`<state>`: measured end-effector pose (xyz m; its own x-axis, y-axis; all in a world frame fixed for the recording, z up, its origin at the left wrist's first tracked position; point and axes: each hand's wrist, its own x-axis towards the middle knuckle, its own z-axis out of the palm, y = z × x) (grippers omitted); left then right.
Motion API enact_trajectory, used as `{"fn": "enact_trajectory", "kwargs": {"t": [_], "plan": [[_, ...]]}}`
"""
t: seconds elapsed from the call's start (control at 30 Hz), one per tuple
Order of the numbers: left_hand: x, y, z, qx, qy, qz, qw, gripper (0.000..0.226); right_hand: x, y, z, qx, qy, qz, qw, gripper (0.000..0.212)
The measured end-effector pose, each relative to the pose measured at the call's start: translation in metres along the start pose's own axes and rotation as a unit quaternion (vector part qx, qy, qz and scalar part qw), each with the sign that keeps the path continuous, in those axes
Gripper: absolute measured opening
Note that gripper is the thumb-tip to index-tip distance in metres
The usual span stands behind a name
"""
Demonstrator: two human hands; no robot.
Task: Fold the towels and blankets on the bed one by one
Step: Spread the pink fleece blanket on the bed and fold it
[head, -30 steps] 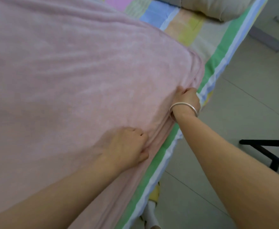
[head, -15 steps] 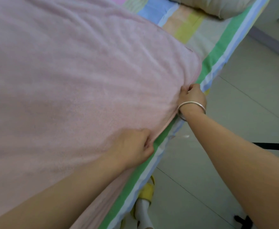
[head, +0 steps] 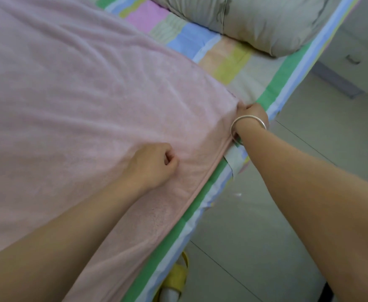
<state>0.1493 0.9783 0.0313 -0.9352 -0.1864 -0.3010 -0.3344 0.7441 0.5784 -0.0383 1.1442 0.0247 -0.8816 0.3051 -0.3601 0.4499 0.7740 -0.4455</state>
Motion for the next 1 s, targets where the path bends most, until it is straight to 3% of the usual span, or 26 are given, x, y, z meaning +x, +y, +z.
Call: {"fn": "enact_trajectory", "kwargs": {"t": [0.23,0.33,0.4,0.5,0.6,0.67,0.7,0.77,0.9,1.0], "plan": [[-0.006,-0.001,0.006,0.003,-0.04,0.006,0.999,0.01,0.014,0.014,0.0,-0.018,0.052,0.012,0.998,0.036],[-0.018,-0.009,-0.014,-0.141,-0.08,-0.045,0.986,0.012,-0.001,0.01,-0.004,0.011,0.038,0.047,0.998,0.044],[-0.033,-0.021,-0.038,-0.197,-0.065,-0.089,0.974,0.015,-0.019,0.013,-0.005,0.049,0.016,0.077,0.996,0.058],[-0.074,-0.049,-0.067,-0.148,-0.093,-0.1,0.979,0.02,-0.059,0.036,0.008,0.131,-0.013,0.089,0.987,0.066],[-0.128,-0.073,-0.07,-0.07,-0.223,-0.093,0.968,0.031,-0.119,0.069,0.03,0.156,-0.052,0.041,0.985,0.05],[-0.164,-0.089,-0.061,0.021,-0.256,-0.047,0.965,0.04,-0.168,0.091,0.049,0.171,-0.091,0.048,0.98,0.071],[-0.182,-0.1,-0.057,0.079,-0.237,-0.009,0.968,0.044,-0.194,0.102,0.061,0.184,-0.11,0.048,0.976,0.081],[-0.209,-0.116,-0.047,0.146,-0.177,0.049,0.972,0.047,-0.236,0.124,0.086,0.206,-0.13,0.035,0.969,0.077],[-0.257,-0.138,-0.036,0.117,-0.099,0.124,0.98,0.04,-0.339,0.125,0.096,0.181,-0.148,0.007,0.972,0.057],[-0.294,-0.164,-0.036,0.138,-0.091,0.144,0.976,0.045,-0.392,0.127,0.107,0.17,-0.127,0.007,0.977,0.06]]}}
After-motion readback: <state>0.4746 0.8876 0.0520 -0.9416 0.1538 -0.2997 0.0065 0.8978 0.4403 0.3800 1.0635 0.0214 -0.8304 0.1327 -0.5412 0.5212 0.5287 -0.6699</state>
